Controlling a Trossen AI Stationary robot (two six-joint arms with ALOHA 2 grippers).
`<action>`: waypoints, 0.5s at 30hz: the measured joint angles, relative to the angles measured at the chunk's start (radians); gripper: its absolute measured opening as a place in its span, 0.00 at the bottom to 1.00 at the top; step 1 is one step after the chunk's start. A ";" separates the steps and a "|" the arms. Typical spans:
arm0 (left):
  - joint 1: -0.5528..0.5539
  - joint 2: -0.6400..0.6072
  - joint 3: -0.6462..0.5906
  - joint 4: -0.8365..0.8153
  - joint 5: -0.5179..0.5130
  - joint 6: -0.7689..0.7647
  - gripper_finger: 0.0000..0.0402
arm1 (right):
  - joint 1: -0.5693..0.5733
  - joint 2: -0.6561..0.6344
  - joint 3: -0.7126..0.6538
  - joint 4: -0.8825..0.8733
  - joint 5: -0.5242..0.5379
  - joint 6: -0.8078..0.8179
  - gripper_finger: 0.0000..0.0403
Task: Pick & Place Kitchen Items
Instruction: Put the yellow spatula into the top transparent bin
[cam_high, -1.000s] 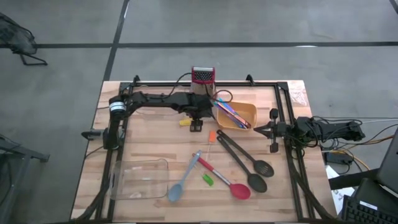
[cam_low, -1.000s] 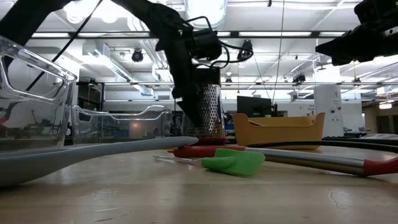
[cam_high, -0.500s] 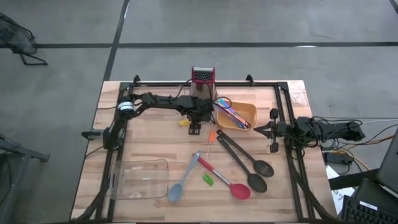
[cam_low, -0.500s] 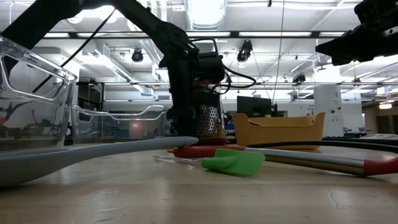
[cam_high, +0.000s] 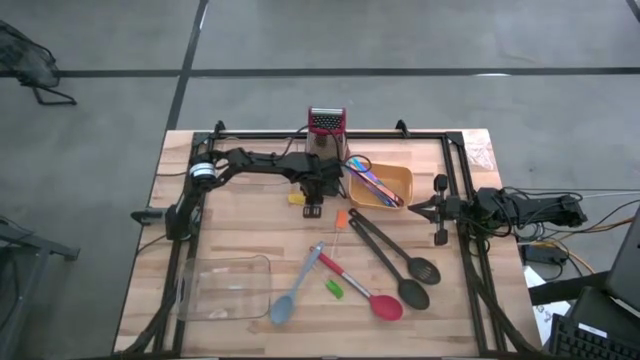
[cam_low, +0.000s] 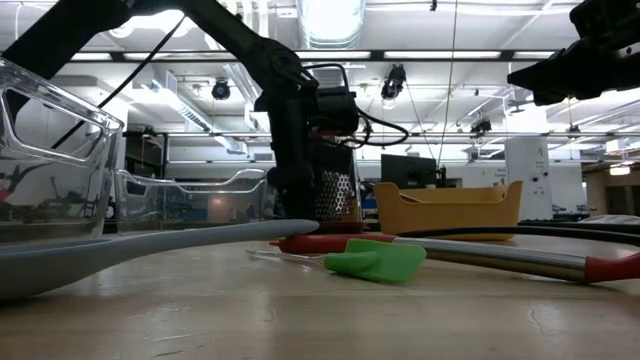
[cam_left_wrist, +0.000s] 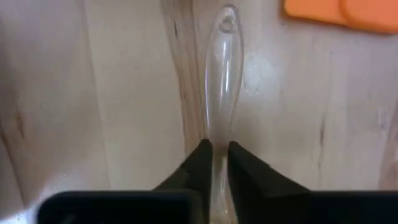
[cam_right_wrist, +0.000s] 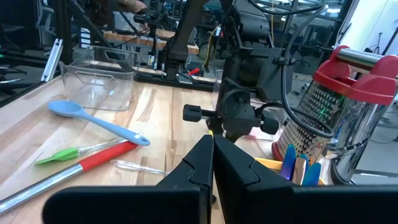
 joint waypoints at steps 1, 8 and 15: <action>0.000 0.000 0.000 0.000 0.001 -0.001 0.05 | 0.000 0.000 0.000 0.000 0.000 0.000 0.02; -0.005 -0.016 0.003 -0.010 0.083 -0.028 0.01 | 0.000 0.000 0.000 0.000 0.000 0.000 0.02; -0.009 -0.047 -0.002 -0.064 0.212 -0.059 0.02 | 0.000 0.002 0.000 0.000 0.000 0.000 0.02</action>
